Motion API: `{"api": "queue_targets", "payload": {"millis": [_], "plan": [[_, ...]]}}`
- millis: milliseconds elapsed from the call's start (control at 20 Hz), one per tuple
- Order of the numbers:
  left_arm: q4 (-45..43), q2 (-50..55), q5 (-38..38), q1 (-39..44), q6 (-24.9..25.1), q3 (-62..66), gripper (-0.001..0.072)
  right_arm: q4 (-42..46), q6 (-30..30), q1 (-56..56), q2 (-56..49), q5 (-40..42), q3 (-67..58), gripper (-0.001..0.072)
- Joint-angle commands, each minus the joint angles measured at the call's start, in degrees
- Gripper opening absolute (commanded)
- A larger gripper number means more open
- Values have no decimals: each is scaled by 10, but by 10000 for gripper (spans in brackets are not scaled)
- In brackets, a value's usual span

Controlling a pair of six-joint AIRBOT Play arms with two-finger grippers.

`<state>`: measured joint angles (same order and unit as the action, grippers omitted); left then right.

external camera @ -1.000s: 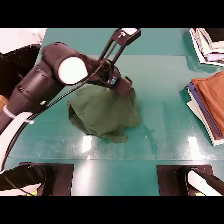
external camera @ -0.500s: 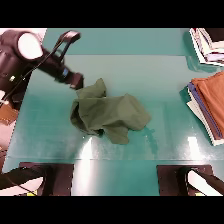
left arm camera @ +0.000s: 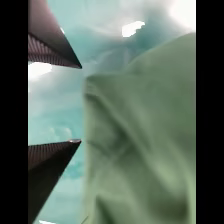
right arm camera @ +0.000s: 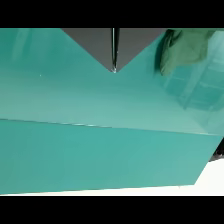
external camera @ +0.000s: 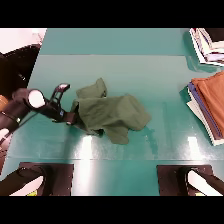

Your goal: Fold the shirts.

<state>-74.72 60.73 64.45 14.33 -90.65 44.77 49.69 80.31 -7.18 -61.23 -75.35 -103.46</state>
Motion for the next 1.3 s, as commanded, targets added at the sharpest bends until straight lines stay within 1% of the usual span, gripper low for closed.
{"api": "queue_targets", "payload": {"millis": [0,100,150,200,250,300,450,550,600,700,750,800,900,1050,1150,1200,1250], "plan": [[72,-9,-154,-2,-9,-94,529,-1,0,0,-4,-3,2,17],[89,-9,-197,-2,-9,-102,527,-2,0,0,0,-2,26,17],[90,-9,-207,-2,-9,-102,464,-2,0,0,3,-3,44,17],[90,-9,-209,-2,-9,-101,290,-2,2,0,7,0,65,16],[90,-9,-207,-2,-9,-101,89,-1,2,0,16,2,91,17],[80,-9,-194,-2,-9,-94,25,-1,2,0,24,0,116,17],[-10,-9,-125,-2,-9,-24,26,28,12,0,51,-22,227,17],[-61,-9,-96,-2,-9,35,26,59,18,7,64,-45,330,18],[-71,-9,-94,-2,-8,57,26,65,18,16,68,-46,391,53],[-76,-9,-101,-2,-8,85,26,62,18,44,61,-37,508,537],[-76,-9,-108,-2,-9,87,26,56,18,64,50,-22,559,554],[-76,-8,-110,-2,-9,87,26,51,18,91,35,12,608,553],[-76,-8,-108,-2,-8,86,26,31,17,153,-3,94,668,553],[-76,-8,-96,-2,-7,85,26,-24,6,231,-74,196,680,553],[-76,-8,-92,-2,-4,85,26,-36,6,268,-121,226,655,552],[-76,-8,-91,-2,-4,85,26,-36,6,282,-144,229,635,531],[-76,-8,-90,-2,-4,85,26,-36,6,293,-165,229,615,444]]}}
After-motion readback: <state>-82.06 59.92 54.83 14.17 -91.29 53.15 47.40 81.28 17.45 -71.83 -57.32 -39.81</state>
